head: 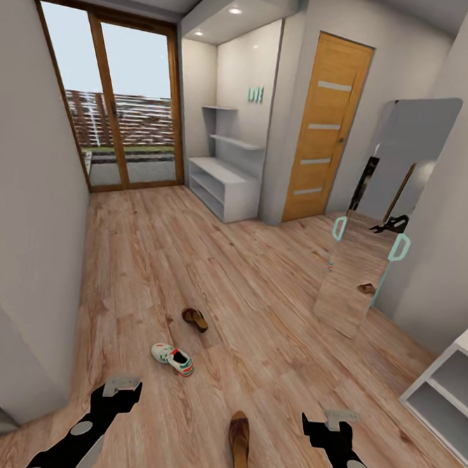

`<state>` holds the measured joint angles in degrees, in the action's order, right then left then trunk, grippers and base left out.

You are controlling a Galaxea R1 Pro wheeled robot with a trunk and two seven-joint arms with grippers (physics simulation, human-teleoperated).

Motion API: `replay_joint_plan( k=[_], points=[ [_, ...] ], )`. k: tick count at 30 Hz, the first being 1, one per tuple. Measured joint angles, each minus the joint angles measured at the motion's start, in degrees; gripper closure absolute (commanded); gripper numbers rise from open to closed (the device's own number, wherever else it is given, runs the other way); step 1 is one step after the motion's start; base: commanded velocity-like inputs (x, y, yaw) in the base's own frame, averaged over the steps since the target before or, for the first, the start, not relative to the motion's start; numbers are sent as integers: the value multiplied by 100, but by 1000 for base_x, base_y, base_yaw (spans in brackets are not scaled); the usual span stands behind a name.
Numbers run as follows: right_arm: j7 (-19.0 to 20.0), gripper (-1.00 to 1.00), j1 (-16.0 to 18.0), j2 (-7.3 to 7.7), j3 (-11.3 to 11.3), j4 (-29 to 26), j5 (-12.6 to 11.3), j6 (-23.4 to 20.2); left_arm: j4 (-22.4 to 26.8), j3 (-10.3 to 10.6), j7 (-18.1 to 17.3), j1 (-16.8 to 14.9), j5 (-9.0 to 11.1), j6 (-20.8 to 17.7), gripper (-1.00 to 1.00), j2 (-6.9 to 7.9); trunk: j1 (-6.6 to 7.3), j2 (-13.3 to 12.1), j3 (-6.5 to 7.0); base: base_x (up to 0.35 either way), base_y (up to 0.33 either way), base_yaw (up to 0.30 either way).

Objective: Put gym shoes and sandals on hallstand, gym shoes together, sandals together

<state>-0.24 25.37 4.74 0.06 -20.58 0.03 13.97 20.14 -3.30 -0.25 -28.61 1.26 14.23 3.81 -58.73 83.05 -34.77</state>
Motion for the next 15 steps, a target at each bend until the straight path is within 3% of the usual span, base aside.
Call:
replay_joint_plan(
  k=[8, 15],
  points=[
    [0, -100, 0, 0, -6, 28, 3, 0, 11, 19, -11, 0, -5, 0, -100, 10, 0, 0, -56, 4, 0, 136],
    [1, -100, -1, 10, -5, 38, 0, 0, 9, 23, -23, -1, -1, 1, -100, 20, 0, 0, -73, 1, 0, 38]
  ],
)
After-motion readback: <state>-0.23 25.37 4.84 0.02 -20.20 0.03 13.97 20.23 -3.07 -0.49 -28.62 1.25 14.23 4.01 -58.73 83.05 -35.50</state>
